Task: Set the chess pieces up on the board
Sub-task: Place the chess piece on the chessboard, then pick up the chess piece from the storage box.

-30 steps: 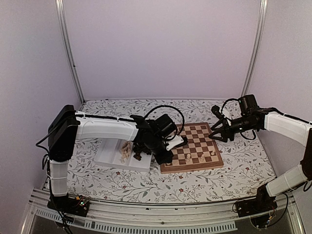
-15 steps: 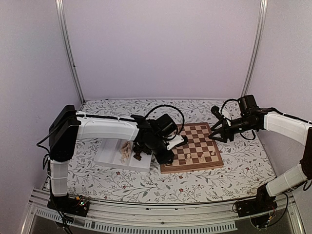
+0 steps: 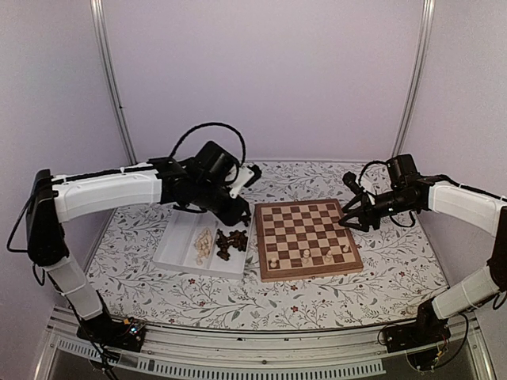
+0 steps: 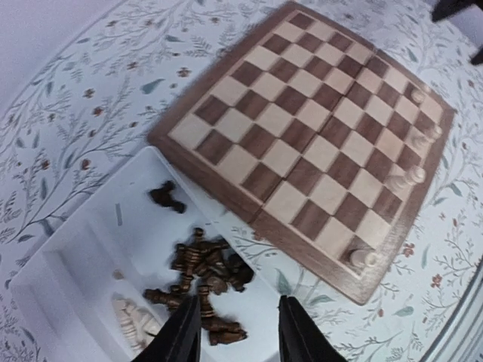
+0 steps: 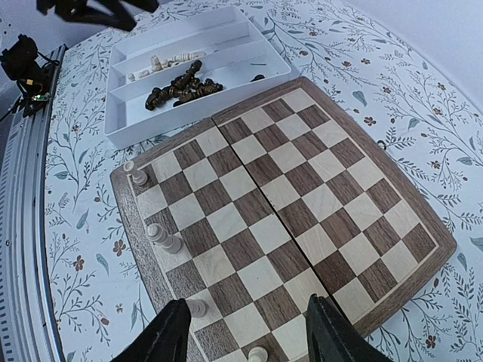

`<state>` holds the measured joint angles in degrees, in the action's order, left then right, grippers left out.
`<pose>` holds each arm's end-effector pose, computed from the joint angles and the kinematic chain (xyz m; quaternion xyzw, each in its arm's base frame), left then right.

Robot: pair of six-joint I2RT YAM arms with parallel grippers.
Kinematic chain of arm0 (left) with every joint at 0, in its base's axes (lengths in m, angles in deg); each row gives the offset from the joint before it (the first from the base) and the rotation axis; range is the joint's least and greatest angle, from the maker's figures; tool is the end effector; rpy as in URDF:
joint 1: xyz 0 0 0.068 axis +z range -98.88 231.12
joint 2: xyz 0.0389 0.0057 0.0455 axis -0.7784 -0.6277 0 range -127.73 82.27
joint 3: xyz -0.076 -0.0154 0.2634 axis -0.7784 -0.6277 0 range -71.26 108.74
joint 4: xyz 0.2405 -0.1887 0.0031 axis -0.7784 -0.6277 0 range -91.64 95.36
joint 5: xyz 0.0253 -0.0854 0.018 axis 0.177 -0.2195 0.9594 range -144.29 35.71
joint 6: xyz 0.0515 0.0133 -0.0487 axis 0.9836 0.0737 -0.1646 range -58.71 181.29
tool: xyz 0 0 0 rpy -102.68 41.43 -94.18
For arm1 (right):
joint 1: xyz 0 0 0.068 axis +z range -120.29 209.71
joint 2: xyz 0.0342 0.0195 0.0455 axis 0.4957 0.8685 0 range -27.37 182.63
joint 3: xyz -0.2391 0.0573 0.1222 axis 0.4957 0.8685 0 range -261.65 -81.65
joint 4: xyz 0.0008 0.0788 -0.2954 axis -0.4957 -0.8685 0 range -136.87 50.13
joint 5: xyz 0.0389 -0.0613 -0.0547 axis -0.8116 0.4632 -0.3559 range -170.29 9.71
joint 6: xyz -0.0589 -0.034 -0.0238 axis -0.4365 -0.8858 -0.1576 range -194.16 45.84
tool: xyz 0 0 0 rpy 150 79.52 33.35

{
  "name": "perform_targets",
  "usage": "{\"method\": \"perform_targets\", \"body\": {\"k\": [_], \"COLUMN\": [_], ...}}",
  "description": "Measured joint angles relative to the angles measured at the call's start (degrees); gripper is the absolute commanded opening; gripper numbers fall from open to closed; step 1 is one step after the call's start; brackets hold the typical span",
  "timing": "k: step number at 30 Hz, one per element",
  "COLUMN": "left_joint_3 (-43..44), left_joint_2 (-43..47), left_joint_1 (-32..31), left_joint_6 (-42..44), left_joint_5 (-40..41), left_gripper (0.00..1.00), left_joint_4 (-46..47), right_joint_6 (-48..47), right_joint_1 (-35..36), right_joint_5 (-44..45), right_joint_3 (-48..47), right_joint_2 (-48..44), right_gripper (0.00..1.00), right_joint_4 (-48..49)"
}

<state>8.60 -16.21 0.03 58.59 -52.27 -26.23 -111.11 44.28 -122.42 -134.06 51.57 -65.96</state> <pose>0.2781 -0.3413 0.2374 0.3799 0.8601 -0.1391 0.3109 0.3080 0.1213 0.2038 -0.4879 0.7461 0.2760 0.3594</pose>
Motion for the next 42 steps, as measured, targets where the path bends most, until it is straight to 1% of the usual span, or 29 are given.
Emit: {"method": "perform_targets", "body": {"k": [3,6,11,15,19,25,34,42], "left_joint_3": [-3.7,-7.0,-7.3,-6.0,-5.2,-1.5,-0.9,-0.3], "left_joint_2": [3.0,2.2,-3.2,-7.3,-9.0,-12.3,-15.6,-16.7], "left_joint_1": [6.5,12.5,17.2,18.8,19.6,20.6,21.0,21.3], "left_joint_6": [-2.2,-3.4,-4.5,-5.6,-6.7,-7.4,-8.1,-8.3], "left_joint_5": [2.4,2.9,1.4,-0.9,-1.8,-3.1,-4.7,-5.7], "left_gripper": [0.35,0.35,0.33,0.34,0.34,0.34,0.34,0.33], "left_joint_4": [1.2,1.2,0.6,0.5,0.5,1.1,1.5,2.3], "right_joint_6": [-0.1,-0.1,-0.1,-0.2,-0.2,-0.4,-0.7,-1.4], "right_joint_1": [0.0,0.0,0.0,0.0,0.0,0.0,0.0,0.0], "right_joint_5": [0.0,0.0,0.0,0.0,0.0,0.0,0.0,0.0], "right_joint_3": [0.0,0.0,0.0,0.0,0.0,0.0,0.0,0.0], "right_joint_2": [0.2,0.3,0.4,0.6,0.9,1.5,2.1,2.4], "right_gripper": [0.55,0.55,0.55,0.55,0.55,0.55,0.55,0.55], "right_joint_4": [0.0,0.0,0.0,0.0,0.0,0.0,0.0,-0.4]}}
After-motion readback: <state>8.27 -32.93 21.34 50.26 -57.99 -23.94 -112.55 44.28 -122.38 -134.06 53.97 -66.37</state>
